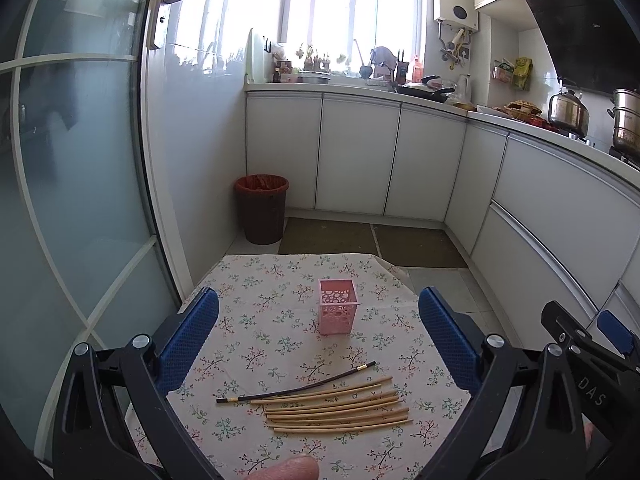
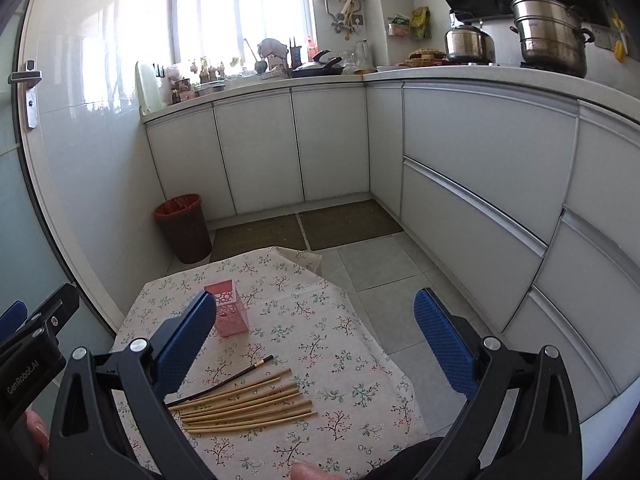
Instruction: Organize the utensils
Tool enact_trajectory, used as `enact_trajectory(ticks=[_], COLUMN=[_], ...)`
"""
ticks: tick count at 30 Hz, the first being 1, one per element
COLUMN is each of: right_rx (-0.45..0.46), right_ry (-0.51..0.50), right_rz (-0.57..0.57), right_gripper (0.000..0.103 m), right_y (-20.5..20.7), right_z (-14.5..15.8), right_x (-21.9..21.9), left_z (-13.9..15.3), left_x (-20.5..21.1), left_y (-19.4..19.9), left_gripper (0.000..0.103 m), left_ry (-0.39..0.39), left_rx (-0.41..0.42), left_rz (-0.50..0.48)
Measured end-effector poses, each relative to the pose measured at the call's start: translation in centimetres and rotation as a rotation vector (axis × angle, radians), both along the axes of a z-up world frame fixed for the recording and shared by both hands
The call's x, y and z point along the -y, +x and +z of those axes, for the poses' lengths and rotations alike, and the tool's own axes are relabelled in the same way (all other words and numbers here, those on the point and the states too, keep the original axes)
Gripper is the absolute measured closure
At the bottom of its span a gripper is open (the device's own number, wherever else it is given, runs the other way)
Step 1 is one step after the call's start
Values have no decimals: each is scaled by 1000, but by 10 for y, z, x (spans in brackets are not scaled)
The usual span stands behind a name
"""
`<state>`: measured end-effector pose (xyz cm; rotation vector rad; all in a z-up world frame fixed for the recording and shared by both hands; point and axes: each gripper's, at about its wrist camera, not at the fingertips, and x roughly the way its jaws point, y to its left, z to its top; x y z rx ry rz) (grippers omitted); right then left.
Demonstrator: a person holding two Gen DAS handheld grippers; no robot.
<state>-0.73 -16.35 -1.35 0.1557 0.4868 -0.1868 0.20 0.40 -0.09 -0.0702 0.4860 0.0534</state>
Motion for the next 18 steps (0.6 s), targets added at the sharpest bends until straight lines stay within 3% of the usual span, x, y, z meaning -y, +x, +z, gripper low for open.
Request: enact_trajectory(ticks=[18], right_rx=[-6], right_ry=[2], right_rz=[4], right_gripper=[7], right_y=[0], right_z=[-1], right_x=[-1], left_z=[-2], left_x=[-1], left_y=[2], left_gripper=[7], left_ry=[-1], left_rx=[-10], left_rz=[2])
